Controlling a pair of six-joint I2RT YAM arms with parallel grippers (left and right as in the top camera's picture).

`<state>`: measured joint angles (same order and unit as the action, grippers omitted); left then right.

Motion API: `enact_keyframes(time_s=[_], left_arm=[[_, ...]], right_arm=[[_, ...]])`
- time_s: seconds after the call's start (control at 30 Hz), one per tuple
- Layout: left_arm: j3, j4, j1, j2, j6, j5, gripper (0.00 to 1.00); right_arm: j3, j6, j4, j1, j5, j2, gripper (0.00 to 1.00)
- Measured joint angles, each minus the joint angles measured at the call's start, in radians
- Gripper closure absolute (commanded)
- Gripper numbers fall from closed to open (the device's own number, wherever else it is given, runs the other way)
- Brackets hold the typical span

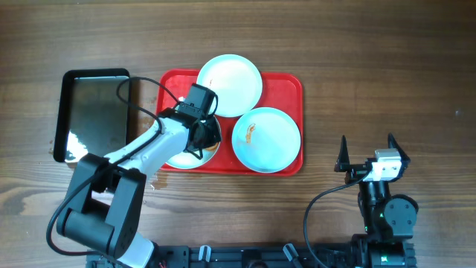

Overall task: Clean dirty plates on tray and stack at the side
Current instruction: 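Move the sponge with the left gripper onto the lower-left plate, then grasp the lower-left plate rim with the right gripper to hold it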

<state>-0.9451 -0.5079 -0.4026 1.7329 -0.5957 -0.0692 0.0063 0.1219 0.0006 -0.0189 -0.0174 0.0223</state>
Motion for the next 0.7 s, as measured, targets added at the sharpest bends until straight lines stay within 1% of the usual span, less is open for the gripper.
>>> enact_keyframes(time_s=[0.43,0.5,0.57,0.63,0.67,0.7], left_arm=[[-0.002,-0.032,0.006,0.001,0.000,0.047,0.96],[-0.003,-0.036,0.006,0.001,0.000,0.050,0.96],[-0.004,-0.037,0.006,0.001,0.000,0.050,0.96],[-0.004,-0.035,0.006,0.001,0.000,0.053,0.96],[-0.004,-0.034,0.006,0.001,0.000,0.053,0.96],[-0.004,-0.034,0.006,0.001,0.000,0.053,0.96]], right_arm=[[0.000,0.000,0.000,0.000,0.000,0.000,0.00],[0.000,-0.018,0.029,-0.001,-0.029,0.000,0.00],[0.000,-0.163,0.089,-0.004,-0.237,0.000,0.00],[0.000,-0.457,0.088,-0.004,-0.559,0.000,0.00],[0.000,-0.612,0.083,-0.004,-0.668,0.000,0.00],[0.000,-0.824,0.084,-0.004,-0.739,0.000,0.00]])
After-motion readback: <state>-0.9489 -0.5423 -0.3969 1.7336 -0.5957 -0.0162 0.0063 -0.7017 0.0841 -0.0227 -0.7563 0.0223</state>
